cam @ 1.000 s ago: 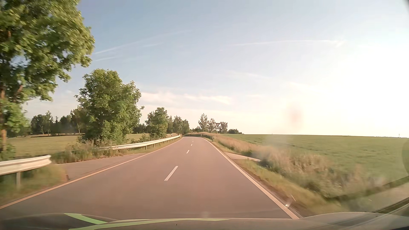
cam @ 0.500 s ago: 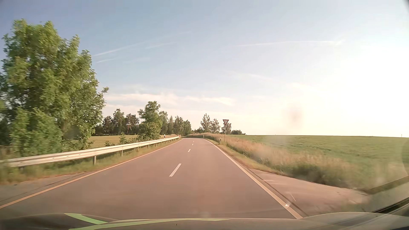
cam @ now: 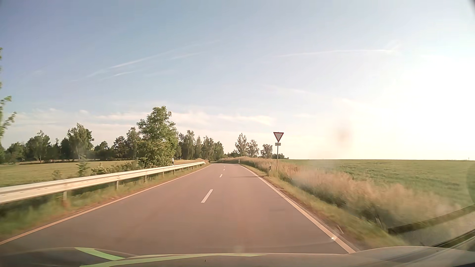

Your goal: Follow the waypoints while adhering to traffic rules and regulations

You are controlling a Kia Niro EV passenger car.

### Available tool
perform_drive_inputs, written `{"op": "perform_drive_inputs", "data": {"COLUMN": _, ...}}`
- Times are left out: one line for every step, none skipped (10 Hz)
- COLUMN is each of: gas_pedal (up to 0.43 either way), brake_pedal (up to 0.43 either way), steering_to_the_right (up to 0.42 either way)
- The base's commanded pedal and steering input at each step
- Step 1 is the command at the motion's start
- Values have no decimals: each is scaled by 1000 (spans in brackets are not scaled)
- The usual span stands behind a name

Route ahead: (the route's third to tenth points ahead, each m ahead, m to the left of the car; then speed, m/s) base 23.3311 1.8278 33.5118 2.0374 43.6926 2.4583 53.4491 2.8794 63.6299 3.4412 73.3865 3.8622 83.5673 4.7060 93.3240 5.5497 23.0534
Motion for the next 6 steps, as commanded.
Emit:
{"op": "perform_drive_inputs", "data": {"gas_pedal": 0, "brake_pedal": 110, "steering_to_the_right": 2}}
{"op": "perform_drive_inputs", "data": {"gas_pedal": 0, "brake_pedal": 134, "steering_to_the_right": 1}}
{"op": "perform_drive_inputs", "data": {"gas_pedal": 0, "brake_pedal": 152, "steering_to_the_right": 0}}
{"op": "perform_drive_inputs", "data": {"gas_pedal": 0, "brake_pedal": 159, "steering_to_the_right": -1}}
{"op": "perform_drive_inputs", "data": {"gas_pedal": 0, "brake_pedal": 171, "steering_to_the_right": -1}}
{"op": "perform_drive_inputs", "data": {"gas_pedal": 0, "brake_pedal": 177, "steering_to_the_right": -2}}
